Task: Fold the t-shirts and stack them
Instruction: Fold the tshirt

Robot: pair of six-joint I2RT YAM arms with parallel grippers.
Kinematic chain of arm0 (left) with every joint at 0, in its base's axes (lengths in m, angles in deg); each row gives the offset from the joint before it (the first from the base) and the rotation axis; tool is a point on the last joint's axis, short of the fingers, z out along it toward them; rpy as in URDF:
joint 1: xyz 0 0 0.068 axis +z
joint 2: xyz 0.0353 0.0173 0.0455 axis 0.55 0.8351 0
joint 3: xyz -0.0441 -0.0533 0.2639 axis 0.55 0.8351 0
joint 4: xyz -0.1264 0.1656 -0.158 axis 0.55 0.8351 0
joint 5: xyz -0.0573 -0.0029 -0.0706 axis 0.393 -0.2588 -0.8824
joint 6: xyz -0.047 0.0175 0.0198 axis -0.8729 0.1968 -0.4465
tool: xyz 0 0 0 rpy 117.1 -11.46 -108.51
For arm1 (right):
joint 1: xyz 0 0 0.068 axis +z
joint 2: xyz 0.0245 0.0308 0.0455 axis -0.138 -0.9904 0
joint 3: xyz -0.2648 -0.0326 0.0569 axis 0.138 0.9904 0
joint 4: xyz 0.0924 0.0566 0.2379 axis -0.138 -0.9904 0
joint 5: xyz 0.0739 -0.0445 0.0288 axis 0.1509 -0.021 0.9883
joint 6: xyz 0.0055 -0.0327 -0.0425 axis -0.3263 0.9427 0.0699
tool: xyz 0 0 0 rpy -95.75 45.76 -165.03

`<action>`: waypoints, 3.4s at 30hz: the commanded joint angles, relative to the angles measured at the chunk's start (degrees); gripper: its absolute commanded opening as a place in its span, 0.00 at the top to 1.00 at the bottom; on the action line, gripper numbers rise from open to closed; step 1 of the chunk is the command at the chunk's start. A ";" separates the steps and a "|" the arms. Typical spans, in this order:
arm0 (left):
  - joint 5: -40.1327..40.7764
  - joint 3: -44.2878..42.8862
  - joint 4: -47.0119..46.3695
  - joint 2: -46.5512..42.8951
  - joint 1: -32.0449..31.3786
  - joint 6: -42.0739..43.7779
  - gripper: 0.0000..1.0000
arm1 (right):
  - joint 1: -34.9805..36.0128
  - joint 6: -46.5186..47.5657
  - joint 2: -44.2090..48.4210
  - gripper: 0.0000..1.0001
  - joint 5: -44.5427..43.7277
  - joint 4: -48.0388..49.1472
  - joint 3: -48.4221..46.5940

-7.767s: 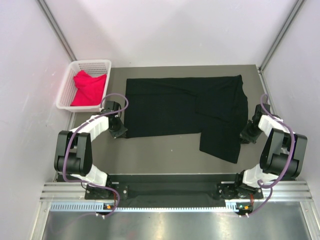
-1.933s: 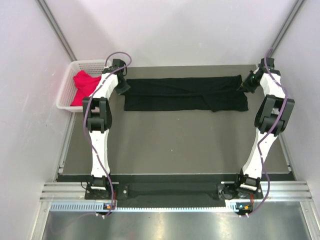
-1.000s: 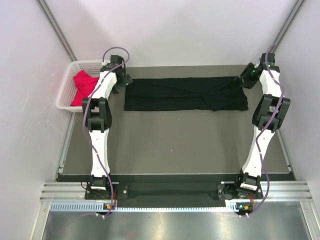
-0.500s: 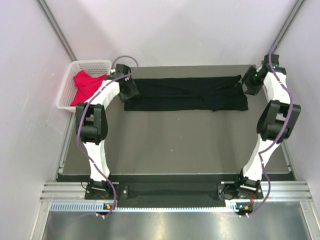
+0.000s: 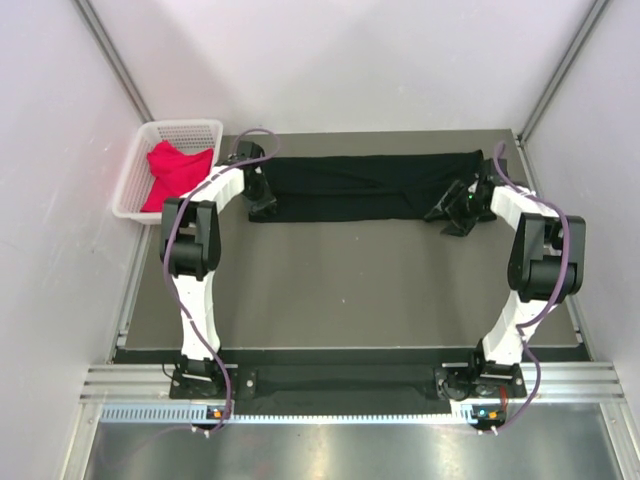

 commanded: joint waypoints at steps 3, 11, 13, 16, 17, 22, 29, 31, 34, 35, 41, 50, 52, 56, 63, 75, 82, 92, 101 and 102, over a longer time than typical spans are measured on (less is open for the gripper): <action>1.43 0.94 1.75 0.36 0.40 0.57 0.66 | 0.40 -5.76 0.46 0.36 1.78 11.16 0.44; 3.63 1.39 1.84 0.01 0.40 1.01 0.67 | 0.84 -10.59 -1.21 0.45 1.43 16.79 3.69; 3.54 1.21 1.92 -0.34 0.32 1.01 0.67 | 1.02 -10.68 -1.30 0.46 0.99 16.88 4.13; 3.62 1.03 1.92 -0.34 0.32 1.10 0.67 | 1.19 -10.77 -1.91 0.46 0.81 16.97 4.05; 3.63 1.03 1.84 -0.25 0.32 1.10 0.67 | 1.19 -10.86 -2.26 0.47 0.73 17.31 4.04; 3.54 1.12 2.19 -0.43 0.32 1.10 0.67 | 1.54 -11.74 -3.49 0.54 0.55 18.37 3.34; 3.63 1.03 2.19 -0.87 0.32 1.10 0.67 | 2.07 -12.53 -3.41 0.87 0.55 17.24 1.15; 3.63 1.03 2.10 -0.96 0.32 1.10 0.67 | 2.33 -12.88 -2.88 0.91 0.55 16.36 0.44; 3.63 0.95 2.10 -0.87 0.32 1.01 0.67 | 2.51 -13.06 -2.44 0.91 0.55 14.17 -0.96; 3.63 0.95 2.01 -0.96 0.32 1.10 0.67 | 2.51 -12.97 -2.53 0.91 0.64 13.72 -1.75; 3.27 0.51 2.10 -0.60 0.40 0.84 0.68 | 2.51 -13.14 -3.49 0.92 0.90 13.89 -4.91; 3.63 1.30 2.36 -0.96 0.32 0.66 0.68 | 3.65 -11.13 -15.94 0.90 3.10 19.69 -20.44; 3.71 1.47 2.45 -0.96 0.32 0.40 0.68 | 4.18 -10.60 -19.47 0.85 4.32 20.91 -24.50; 4.15 1.74 2.71 -1.39 0.32 -0.13 0.68 | 4.80 -8.06 -28.43 0.76 4.86 19.88 -38.18; 5.21 2.35 2.89 -2.54 0.32 -0.92 0.68 | 4.62 -0.60 -33.90 0.47 3.63 17.24 -50.96; 7.22 1.48 1.75 -5.53 -1.17 2.76 0.59 | 2.25 9.32 -22.67 0.42 -5.15 -2.43 -46.60; 9.95 -1.16 2.10 -2.54 -2.85 2.95 0.50 | 2.33 18.41 -12.29 0.41 -14.56 -4.83 -30.69; 16.19 -3.28 9.22 3.00 -3.20 3.65 0.45 | 2.69 20.51 -14.48 0.37 -20.80 -6.68 -28.30; 14.70 1.12 13.08 2.30 -3.29 2.86 0.45 | 2.16 20.61 -13.69 0.36 -22.92 -5.36 -25.31; 14.44 2.25 13.35 1.95 -3.29 2.68 0.45 | 2.16 20.52 -12.91 0.36 -22.92 -5.10 -24.88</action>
